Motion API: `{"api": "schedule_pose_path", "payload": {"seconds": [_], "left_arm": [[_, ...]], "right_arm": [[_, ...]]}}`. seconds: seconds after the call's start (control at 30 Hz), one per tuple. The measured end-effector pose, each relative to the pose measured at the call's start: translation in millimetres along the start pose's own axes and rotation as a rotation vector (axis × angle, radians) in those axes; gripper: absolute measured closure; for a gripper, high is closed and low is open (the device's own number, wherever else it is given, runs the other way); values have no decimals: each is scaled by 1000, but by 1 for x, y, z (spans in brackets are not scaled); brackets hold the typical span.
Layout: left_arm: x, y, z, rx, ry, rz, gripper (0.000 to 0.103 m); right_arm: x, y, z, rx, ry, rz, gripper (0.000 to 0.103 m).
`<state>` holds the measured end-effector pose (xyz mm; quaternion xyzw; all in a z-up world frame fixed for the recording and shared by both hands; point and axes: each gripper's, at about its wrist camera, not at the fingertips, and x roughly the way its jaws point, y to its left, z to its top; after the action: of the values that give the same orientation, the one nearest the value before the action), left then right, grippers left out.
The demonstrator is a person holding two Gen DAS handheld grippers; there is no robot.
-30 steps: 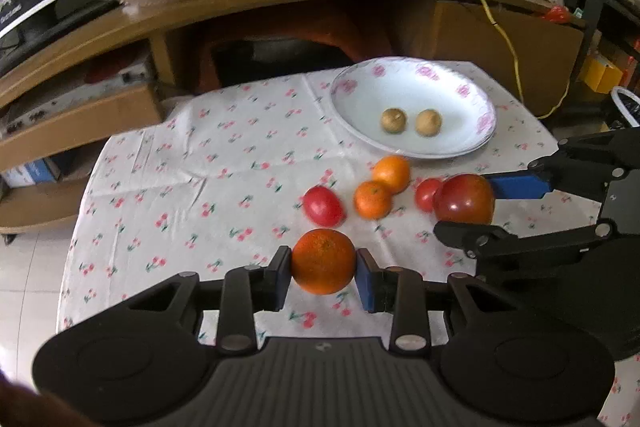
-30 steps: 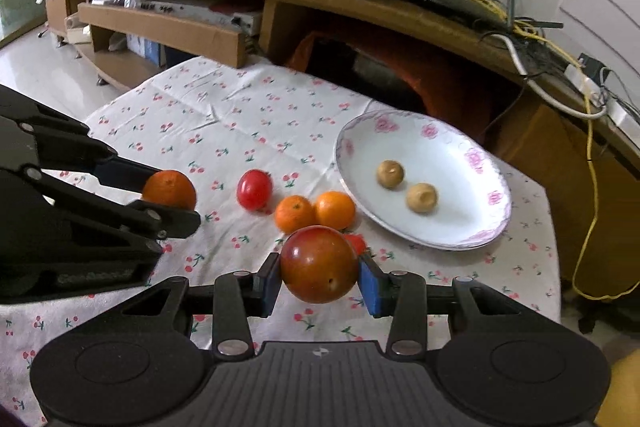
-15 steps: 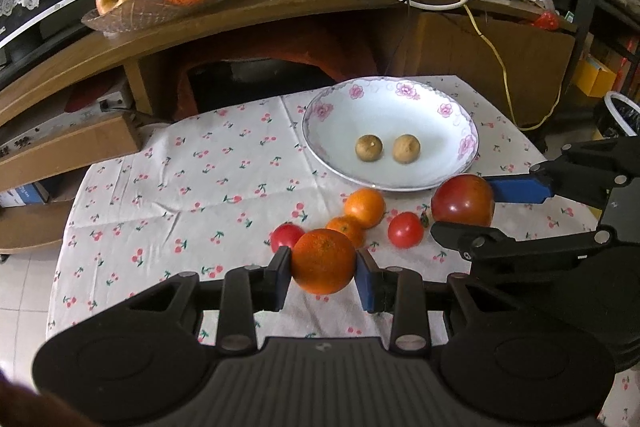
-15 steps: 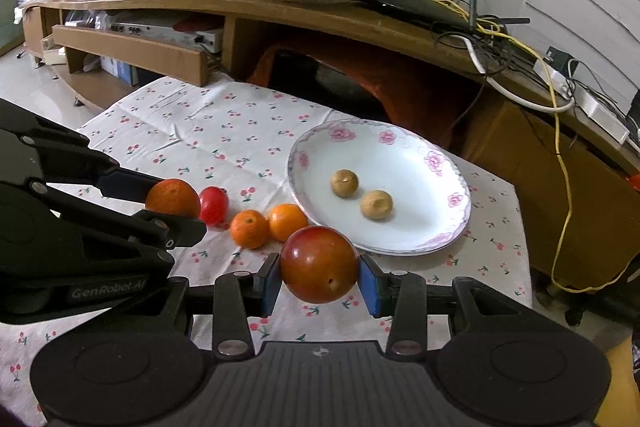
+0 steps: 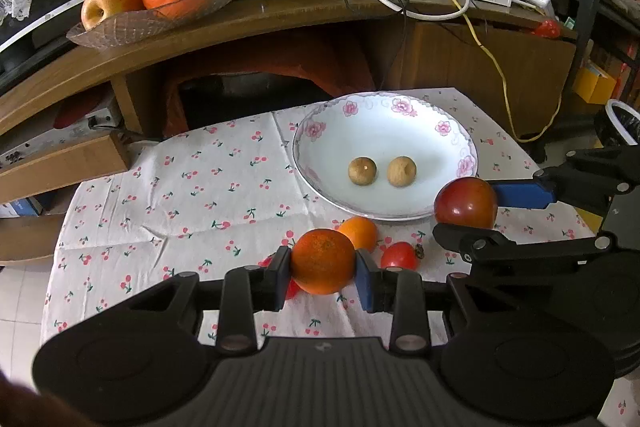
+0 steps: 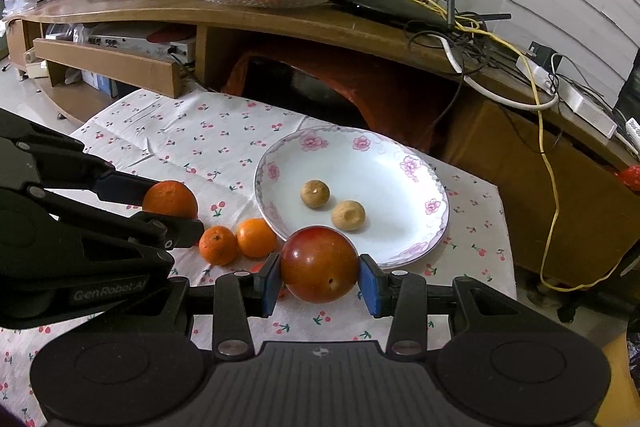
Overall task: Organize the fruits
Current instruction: 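Carry the mandarin and the large tomato toward the white bowl with both grippers, then lower the large red tomato into the bowl and open the right gripper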
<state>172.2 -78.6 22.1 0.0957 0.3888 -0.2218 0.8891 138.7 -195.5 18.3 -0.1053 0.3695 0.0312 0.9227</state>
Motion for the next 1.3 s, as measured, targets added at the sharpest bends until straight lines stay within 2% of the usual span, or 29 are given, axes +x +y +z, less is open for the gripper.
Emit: {"api": "schedule_pose_path", "payload": {"seconds": [0.47,0.87,1.3], "left_arm": [[35,-2,30,-4,-13,-11,64],[78,-2,45,13,1,-21,64],[91,-1,57,27,0,11,65]], "right_arm": [[31,-25,17,37,1,-40,63],[70,-43,20,59,32,-31,63],[83,-51,28,82,4,-30,56]]}}
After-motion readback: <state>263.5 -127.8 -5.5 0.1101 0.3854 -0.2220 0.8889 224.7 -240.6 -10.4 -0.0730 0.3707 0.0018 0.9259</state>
